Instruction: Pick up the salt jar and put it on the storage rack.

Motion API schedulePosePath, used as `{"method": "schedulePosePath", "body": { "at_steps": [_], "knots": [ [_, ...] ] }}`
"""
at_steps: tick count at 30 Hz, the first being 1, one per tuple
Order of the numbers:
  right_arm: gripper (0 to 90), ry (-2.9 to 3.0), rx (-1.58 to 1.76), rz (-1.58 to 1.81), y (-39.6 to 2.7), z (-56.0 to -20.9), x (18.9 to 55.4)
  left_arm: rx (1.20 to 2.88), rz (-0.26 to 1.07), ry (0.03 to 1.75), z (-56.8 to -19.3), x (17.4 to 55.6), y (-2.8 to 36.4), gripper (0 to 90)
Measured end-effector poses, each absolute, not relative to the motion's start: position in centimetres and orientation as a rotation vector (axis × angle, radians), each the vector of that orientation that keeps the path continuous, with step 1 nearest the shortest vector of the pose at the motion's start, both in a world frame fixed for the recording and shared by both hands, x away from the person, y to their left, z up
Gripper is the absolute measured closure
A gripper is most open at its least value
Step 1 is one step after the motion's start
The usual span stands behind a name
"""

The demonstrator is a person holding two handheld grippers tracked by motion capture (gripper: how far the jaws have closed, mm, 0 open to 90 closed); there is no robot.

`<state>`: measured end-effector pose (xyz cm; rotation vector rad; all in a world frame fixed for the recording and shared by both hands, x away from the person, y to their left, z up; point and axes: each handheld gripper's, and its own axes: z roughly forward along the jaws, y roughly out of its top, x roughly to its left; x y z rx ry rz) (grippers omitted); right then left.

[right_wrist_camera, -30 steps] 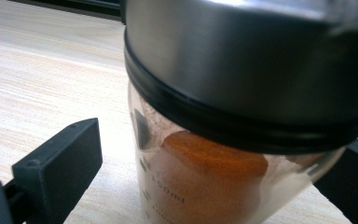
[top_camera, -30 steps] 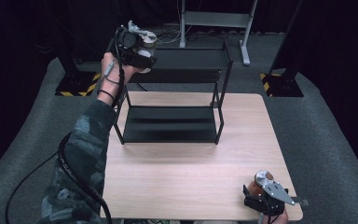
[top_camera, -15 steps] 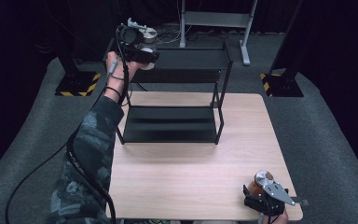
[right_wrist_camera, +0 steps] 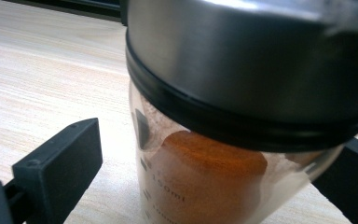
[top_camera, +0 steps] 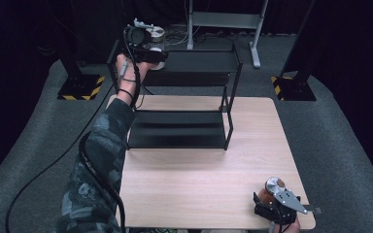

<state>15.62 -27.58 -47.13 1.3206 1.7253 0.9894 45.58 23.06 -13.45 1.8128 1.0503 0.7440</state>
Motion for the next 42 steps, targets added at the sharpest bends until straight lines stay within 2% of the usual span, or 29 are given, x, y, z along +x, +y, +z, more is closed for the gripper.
{"method": "schedulePosePath", "body": {
  "at_steps": [17,24,42],
  "knots": [
    [0.0,1.726,1.317,0.988,-27.6,-47.1,15.6,1.783,0.755,1.084,-14.9,46.8,21.9,30.8],
    [0.0,1.723,1.315,0.990,-27.6,-47.2,15.6,1.747,0.719,1.101,-15.5,47.4,21.8,30.8],
    [0.0,1.726,1.315,0.992,-27.6,-47.2,15.6,1.723,0.750,1.118,-15.9,48.2,20.3,30.7]
  ]
}}
